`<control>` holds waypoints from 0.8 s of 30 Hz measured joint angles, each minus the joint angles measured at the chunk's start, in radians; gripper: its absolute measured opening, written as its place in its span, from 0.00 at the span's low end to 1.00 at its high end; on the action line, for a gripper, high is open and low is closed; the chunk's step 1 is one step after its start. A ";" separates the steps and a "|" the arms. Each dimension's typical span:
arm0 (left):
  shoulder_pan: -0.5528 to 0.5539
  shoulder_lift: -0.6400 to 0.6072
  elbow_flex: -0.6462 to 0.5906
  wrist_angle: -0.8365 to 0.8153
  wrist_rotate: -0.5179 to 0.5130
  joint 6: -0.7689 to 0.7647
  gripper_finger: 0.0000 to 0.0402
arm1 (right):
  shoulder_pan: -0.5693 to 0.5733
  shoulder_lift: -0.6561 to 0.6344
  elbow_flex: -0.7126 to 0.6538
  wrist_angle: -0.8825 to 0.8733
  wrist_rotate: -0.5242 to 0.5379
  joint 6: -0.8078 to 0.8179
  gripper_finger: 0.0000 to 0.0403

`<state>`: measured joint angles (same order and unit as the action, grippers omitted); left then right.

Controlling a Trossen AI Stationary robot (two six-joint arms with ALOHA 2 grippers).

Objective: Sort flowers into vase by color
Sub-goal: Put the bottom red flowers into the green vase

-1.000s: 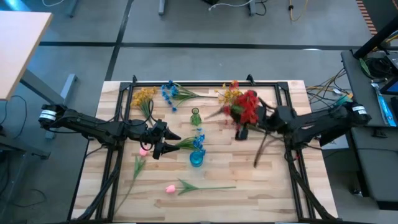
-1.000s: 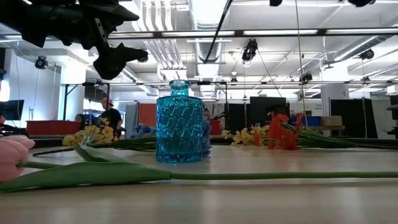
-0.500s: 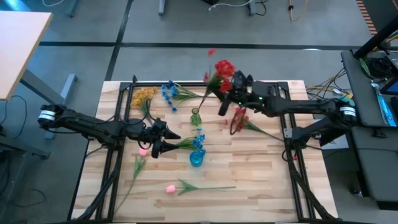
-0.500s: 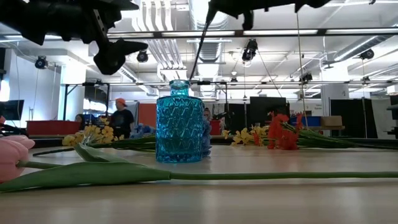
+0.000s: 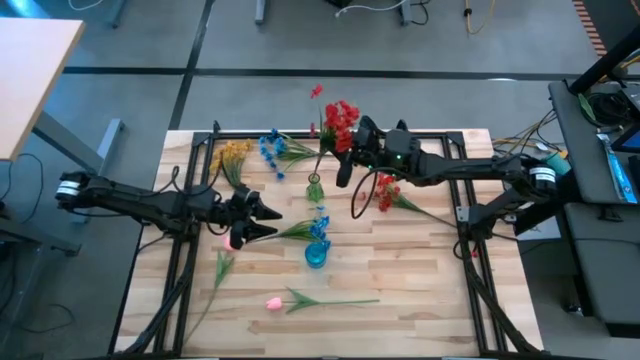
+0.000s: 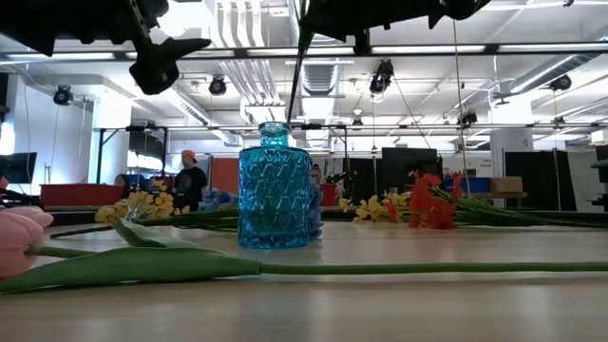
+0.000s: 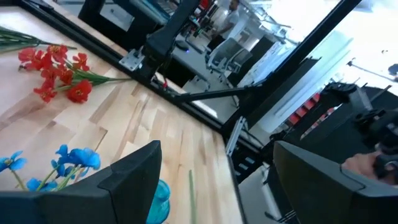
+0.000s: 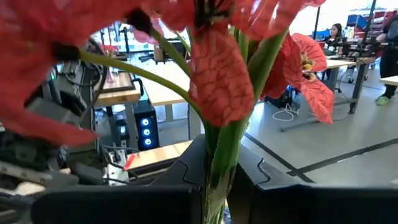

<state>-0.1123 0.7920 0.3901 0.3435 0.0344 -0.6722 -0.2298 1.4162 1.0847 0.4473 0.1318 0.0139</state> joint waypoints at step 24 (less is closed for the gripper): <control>0.000 -0.041 0.000 -0.016 -0.001 0.000 0.73 | -0.002 0.117 -0.007 0.006 0.002 -0.031 0.07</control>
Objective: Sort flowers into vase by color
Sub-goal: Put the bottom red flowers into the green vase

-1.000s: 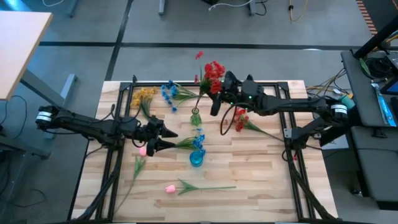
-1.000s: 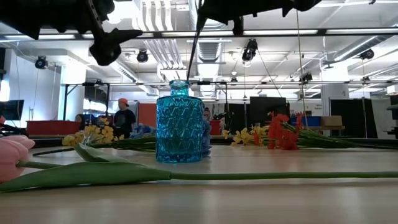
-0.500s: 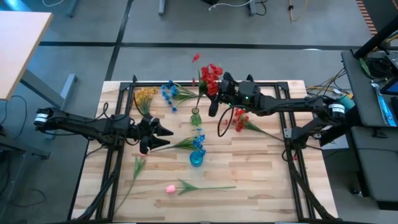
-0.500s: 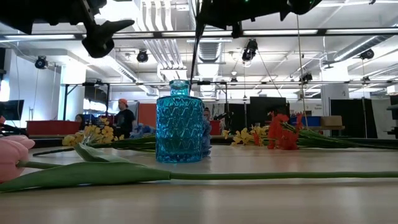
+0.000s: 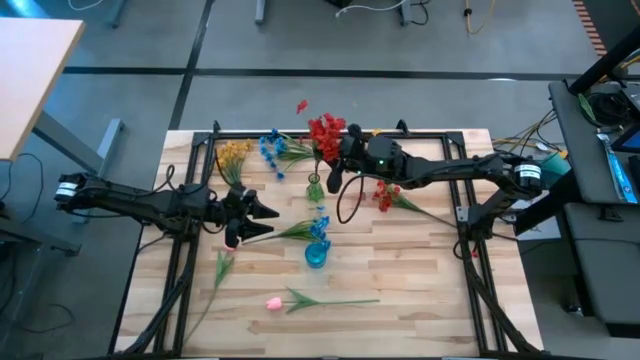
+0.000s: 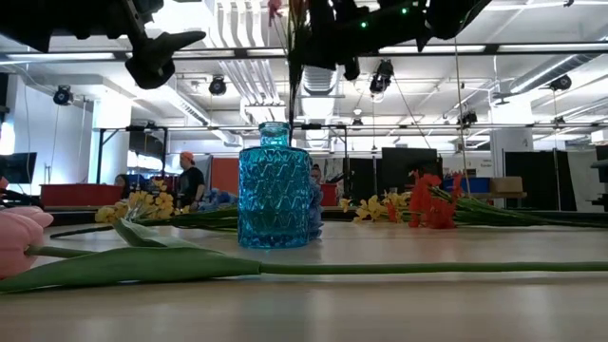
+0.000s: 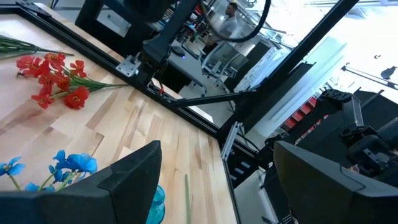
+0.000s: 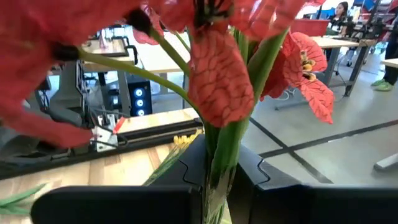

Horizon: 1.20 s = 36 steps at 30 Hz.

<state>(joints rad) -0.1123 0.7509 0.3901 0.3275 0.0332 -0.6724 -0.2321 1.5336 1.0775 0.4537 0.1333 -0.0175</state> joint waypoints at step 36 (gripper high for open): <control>0.000 0.000 0.000 -0.001 0.000 0.001 0.73 | -0.002 0.009 0.000 -0.143 -0.003 0.071 0.58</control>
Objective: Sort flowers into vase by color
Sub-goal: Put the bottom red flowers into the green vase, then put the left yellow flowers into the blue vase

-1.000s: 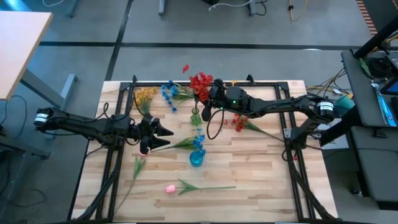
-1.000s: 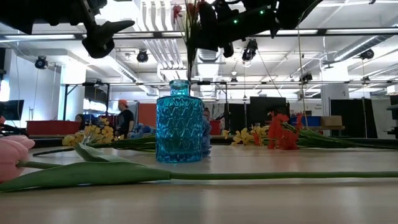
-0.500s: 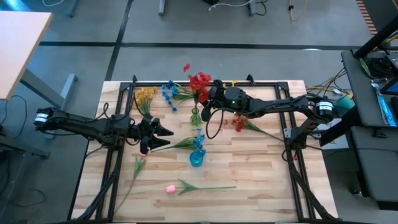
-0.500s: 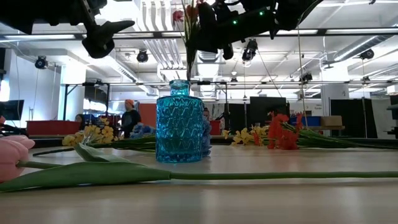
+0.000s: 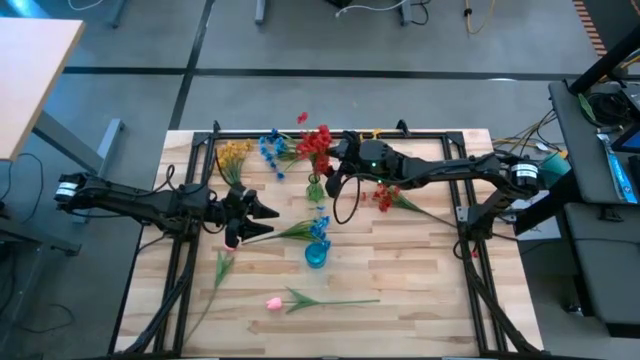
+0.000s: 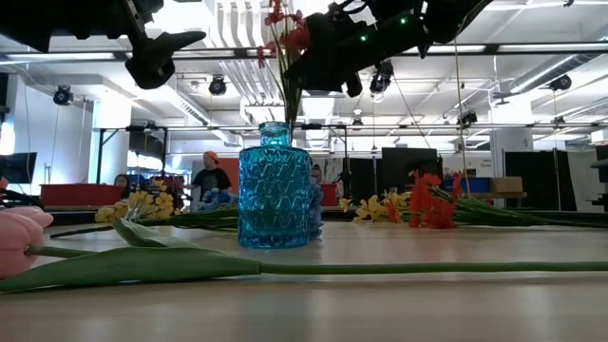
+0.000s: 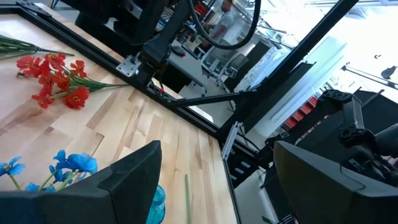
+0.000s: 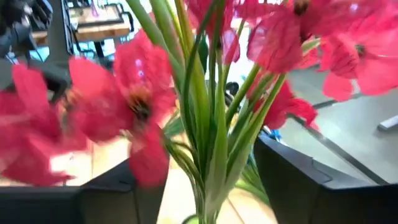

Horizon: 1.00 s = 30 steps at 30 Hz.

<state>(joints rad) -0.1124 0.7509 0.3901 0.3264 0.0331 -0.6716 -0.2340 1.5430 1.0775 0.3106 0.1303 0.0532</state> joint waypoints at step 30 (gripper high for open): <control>0.138 0.001 0.000 -0.798 -0.461 -0.481 0.73 | 0.020 -0.236 0.000 -0.488 -0.005 0.101 0.82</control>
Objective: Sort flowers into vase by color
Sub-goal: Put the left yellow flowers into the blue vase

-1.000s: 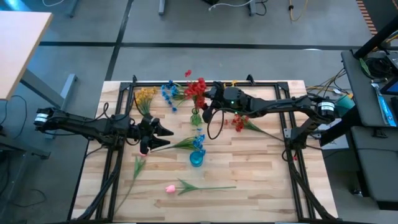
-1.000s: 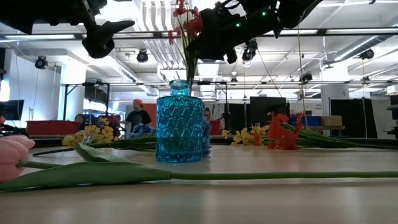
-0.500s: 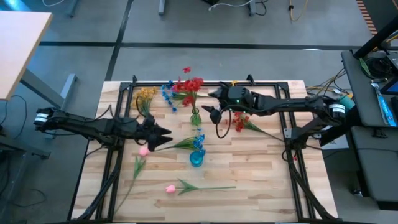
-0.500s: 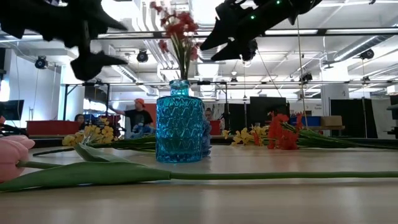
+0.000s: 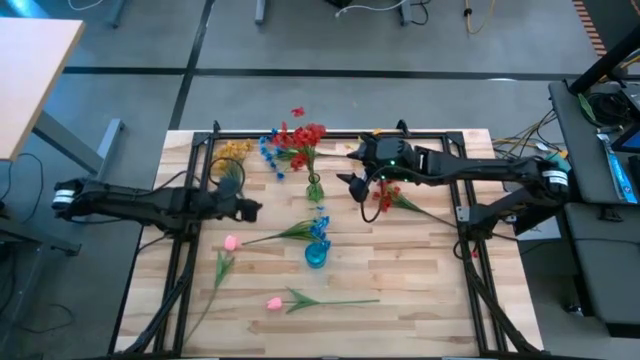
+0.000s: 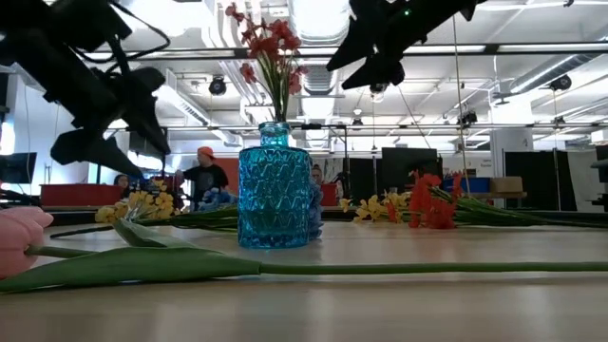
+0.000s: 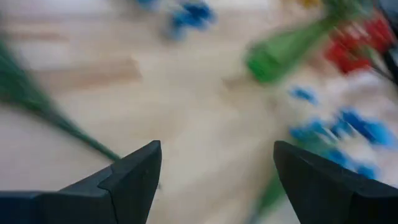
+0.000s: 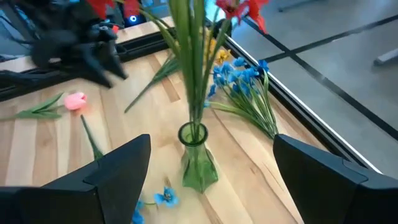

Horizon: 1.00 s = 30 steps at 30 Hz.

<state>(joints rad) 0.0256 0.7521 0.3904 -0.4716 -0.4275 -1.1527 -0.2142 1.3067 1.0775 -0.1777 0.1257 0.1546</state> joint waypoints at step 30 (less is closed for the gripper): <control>0.374 0.620 0.320 -0.318 -0.034 -0.087 0.68 | 0.078 -0.012 0.000 -0.039 -0.105 -0.049 0.82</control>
<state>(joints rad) 0.3994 1.3717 0.7105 -0.7899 -0.4611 -1.2395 -0.1367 1.2945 1.0775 -0.2166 0.0211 0.1053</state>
